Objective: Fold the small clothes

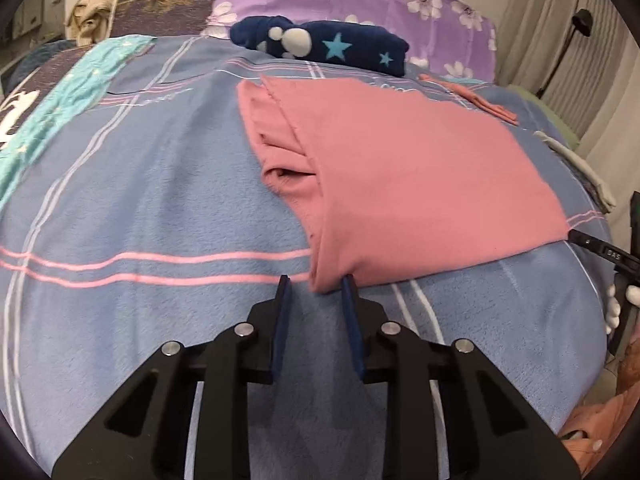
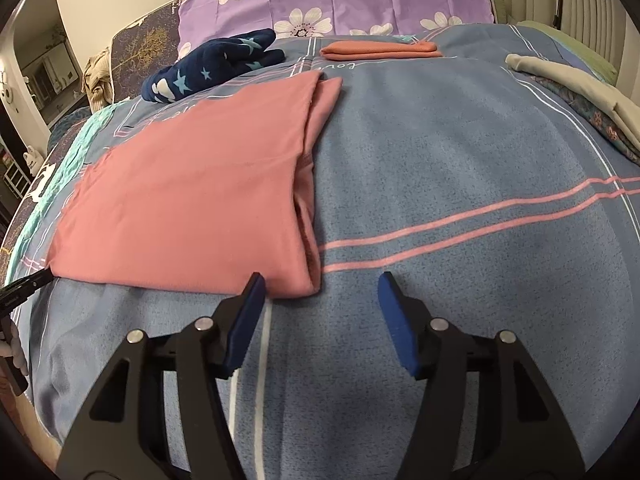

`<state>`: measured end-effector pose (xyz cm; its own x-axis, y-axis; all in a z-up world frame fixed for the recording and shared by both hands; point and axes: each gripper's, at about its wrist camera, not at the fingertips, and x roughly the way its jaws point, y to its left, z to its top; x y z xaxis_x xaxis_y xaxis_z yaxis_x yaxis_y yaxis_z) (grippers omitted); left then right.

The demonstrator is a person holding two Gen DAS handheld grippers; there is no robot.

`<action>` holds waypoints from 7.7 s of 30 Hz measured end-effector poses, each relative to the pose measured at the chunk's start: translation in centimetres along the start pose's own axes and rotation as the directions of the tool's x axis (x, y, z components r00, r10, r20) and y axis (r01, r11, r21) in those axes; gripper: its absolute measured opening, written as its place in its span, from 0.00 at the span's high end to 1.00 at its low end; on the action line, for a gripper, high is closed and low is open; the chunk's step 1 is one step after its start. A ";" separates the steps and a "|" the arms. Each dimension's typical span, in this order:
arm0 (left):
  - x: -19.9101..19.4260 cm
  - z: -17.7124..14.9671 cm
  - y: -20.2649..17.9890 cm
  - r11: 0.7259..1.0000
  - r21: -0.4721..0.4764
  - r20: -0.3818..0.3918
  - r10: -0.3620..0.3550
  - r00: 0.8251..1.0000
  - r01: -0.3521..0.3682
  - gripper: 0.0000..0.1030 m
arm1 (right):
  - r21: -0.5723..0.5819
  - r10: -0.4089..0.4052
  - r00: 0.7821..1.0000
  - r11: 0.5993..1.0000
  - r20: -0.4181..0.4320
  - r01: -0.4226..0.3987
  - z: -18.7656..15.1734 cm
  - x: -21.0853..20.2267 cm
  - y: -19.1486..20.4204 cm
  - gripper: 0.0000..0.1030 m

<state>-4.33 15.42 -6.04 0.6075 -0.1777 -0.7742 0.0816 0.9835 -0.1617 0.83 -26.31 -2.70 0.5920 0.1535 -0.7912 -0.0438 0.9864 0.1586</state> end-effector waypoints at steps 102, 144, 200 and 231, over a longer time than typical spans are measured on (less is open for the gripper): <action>12.2 15.2 9.3 0.838 -0.269 0.044 -0.481 0.875 0.475 0.36 | -0.873 0.040 0.972 0.449 0.233 0.191 -4.9 7.7 38.7 0.66; 13.1 24.5 -23.7 0.973 0.218 -0.129 -0.053 0.990 0.081 0.88 | -0.129 0.335 0.929 0.940 0.156 -0.317 5.7 -1.6 8.7 0.94; 5.4 3.3 -20.9 0.912 0.410 0.007 0.030 1.000 -0.030 0.38 | 0.295 0.461 0.886 0.842 0.042 -0.452 4.5 1.1 -2.6 0.94; 1.7 4.8 -18.5 0.941 0.222 0.026 -0.267 0.963 0.255 0.93 | 0.156 0.369 0.927 0.914 0.065 -0.374 4.7 -2.9 -3.5 0.91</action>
<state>-0.96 -2.94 -1.44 0.5840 -0.4333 -0.6864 0.4070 0.8879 -0.2142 3.09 -30.48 1.83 0.5851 0.5022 -0.6367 -0.1361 0.8348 0.5334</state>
